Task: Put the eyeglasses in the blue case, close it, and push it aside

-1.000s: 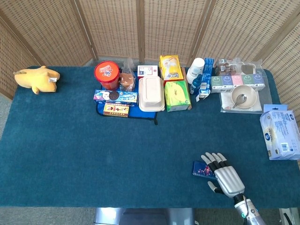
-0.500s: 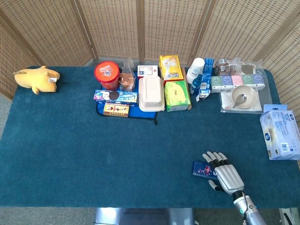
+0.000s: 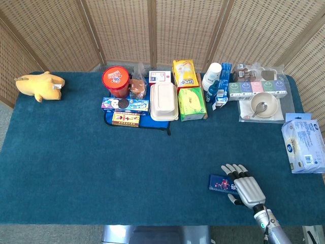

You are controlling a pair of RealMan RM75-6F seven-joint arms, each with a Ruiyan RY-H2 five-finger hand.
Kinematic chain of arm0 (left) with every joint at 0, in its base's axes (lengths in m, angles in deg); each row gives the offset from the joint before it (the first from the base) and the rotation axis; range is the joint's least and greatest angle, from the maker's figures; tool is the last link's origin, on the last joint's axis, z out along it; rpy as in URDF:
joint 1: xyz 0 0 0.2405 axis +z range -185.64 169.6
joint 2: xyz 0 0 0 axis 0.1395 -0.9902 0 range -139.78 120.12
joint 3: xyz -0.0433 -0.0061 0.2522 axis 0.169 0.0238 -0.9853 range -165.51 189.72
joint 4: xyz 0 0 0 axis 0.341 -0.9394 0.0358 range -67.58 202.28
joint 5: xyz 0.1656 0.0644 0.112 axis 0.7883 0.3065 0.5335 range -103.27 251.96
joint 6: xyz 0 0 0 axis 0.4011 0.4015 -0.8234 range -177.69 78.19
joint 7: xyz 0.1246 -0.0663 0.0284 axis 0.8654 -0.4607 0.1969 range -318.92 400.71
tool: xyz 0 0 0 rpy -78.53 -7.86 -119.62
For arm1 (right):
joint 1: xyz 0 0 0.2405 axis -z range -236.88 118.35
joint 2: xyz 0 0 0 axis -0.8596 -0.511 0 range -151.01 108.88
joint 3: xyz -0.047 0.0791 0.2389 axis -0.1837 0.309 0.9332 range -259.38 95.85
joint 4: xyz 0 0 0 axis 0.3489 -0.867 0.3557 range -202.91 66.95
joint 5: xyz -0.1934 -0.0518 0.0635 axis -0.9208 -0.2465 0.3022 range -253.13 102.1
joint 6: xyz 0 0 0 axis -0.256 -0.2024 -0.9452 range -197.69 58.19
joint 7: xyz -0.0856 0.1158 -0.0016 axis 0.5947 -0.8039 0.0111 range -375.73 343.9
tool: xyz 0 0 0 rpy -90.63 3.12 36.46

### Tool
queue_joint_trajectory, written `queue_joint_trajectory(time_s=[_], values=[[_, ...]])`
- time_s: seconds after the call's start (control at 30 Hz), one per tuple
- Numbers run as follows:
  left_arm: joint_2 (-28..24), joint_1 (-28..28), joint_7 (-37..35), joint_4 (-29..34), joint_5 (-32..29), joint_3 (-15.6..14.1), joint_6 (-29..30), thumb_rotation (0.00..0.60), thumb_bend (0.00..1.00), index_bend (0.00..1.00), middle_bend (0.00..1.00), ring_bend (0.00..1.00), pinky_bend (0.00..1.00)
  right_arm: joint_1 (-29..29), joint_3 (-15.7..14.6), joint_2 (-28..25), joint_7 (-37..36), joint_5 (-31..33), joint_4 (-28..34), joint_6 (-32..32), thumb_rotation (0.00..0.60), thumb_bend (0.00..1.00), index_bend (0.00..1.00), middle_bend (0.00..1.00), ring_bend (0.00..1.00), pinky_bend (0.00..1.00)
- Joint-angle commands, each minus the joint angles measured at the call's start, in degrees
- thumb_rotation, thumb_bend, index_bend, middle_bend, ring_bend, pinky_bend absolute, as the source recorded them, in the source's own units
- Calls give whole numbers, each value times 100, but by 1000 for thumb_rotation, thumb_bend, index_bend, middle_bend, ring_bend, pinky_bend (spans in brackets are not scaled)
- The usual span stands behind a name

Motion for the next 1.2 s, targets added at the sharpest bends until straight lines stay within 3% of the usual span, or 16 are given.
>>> queue_joint_trajectory(time_s=[0.03, 0.6, 0.8, 1.2], values=[[-2, -4, 10, 2, 9, -4, 0, 595, 344, 316, 273, 296, 224, -15, 18, 20, -27, 8, -49, -12, 600, 346, 56, 109, 9, 44], [-5, 26, 21, 4, 0, -17, 39, 597, 344, 314, 272, 296, 224, -92, 109, 62, -348, -64, -119, 6, 600, 333, 531, 478, 346, 134], [23, 6, 24, -29, -3, -17, 6, 593, 344, 312, 272, 296, 224, -118, 127, -3, -527, -236, -82, 117, 600, 334, 575, 515, 384, 150], [12, -41, 118, 44, 6, -14, -48, 597, 345, 308, 272, 296, 224, -356, 348, -194, -915, -421, -256, 152, 600, 333, 567, 510, 384, 160]])
